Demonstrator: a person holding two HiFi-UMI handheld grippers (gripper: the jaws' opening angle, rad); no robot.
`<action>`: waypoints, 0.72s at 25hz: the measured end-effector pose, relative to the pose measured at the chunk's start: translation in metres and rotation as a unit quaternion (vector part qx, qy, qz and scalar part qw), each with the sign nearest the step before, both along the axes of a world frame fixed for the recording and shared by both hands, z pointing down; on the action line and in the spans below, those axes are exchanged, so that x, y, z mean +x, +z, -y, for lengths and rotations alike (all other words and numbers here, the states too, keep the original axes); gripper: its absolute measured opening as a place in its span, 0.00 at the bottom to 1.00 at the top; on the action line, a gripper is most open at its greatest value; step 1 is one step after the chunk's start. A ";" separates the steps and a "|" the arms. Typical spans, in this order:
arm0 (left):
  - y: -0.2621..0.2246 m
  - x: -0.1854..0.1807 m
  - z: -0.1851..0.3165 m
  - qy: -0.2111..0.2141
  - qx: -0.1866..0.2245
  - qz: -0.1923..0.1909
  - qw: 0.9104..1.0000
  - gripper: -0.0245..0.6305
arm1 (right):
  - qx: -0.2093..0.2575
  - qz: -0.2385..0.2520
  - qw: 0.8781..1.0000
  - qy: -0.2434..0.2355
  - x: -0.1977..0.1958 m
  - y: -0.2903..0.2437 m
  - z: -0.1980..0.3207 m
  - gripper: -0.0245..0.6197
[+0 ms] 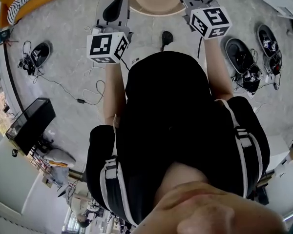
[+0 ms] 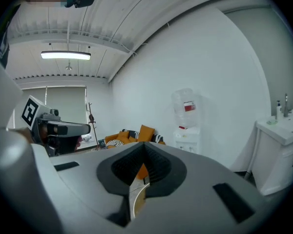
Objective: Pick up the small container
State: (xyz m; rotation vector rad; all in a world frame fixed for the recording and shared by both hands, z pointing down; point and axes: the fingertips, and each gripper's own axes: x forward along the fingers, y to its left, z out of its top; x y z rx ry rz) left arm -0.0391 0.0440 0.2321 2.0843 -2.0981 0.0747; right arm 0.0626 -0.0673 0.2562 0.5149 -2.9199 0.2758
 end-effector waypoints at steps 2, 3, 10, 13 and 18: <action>0.005 -0.004 0.005 -0.007 -0.005 -0.007 1.000 0.07 | -0.009 -0.006 1.000 -0.007 -0.008 0.008 0.007 0.05; 0.009 -0.007 0.008 -0.010 -0.009 -0.011 1.000 0.07 | -0.013 -0.008 1.000 -0.010 -0.011 0.011 0.010 0.05; 0.029 -0.015 0.039 0.001 -0.031 -0.019 0.999 0.07 | -0.040 -0.039 0.998 -0.010 -0.027 0.047 0.035 0.05; 0.040 -0.031 0.052 0.016 -0.038 -0.024 0.999 0.07 | -0.050 -0.059 0.997 -0.002 -0.042 0.066 0.042 0.05; 0.060 -0.066 0.082 0.051 -0.046 -0.028 0.997 0.07 | -0.043 -0.104 0.993 0.030 -0.068 0.095 0.055 0.05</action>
